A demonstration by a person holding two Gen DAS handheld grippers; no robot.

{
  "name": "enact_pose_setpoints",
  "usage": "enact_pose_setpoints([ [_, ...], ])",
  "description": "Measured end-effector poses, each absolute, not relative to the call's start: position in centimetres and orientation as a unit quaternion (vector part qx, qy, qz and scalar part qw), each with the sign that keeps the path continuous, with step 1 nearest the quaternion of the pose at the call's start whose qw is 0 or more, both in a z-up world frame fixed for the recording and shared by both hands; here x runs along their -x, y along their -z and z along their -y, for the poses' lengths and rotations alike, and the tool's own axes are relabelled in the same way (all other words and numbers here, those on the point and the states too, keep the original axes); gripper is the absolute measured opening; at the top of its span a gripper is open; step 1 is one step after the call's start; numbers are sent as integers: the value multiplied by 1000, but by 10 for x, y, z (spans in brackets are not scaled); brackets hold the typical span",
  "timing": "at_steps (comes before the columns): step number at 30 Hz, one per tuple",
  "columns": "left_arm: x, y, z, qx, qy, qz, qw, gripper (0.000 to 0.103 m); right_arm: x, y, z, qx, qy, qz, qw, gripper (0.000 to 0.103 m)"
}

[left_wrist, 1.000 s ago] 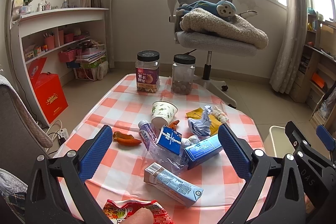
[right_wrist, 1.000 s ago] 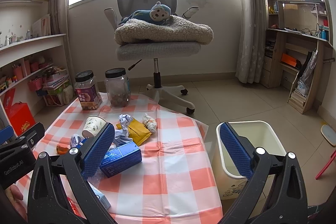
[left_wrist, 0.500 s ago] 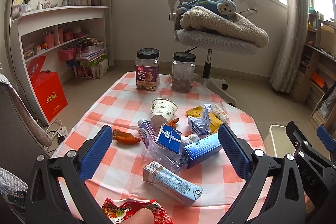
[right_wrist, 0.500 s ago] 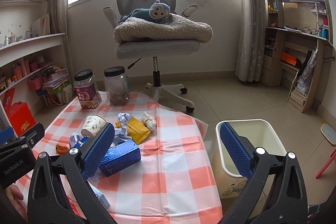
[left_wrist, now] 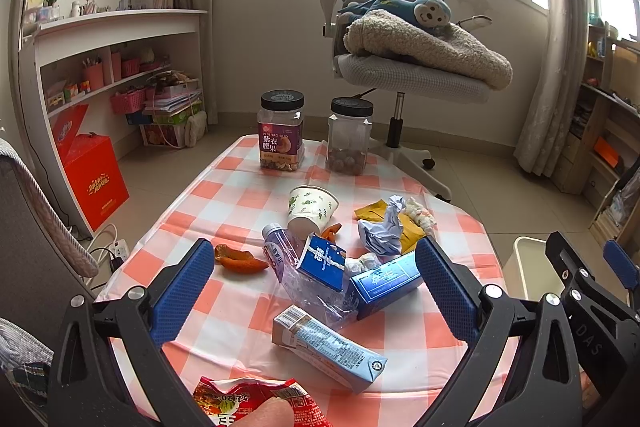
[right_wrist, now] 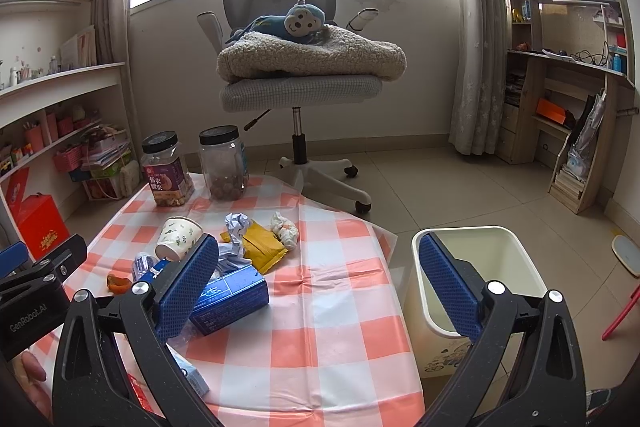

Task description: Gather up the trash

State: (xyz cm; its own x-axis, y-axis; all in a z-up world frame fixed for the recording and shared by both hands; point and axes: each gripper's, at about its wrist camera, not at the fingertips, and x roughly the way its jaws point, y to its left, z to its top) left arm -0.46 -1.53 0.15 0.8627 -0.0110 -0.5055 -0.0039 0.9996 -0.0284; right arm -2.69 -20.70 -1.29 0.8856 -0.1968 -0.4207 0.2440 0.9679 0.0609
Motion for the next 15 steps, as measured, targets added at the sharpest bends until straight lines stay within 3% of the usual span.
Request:
enact_pose_setpoints([
  [15, 3, -3, 11, 14, 2, -263, 965, 98, 27, 13, 207, -56, 114, -211, 969, 96],
])
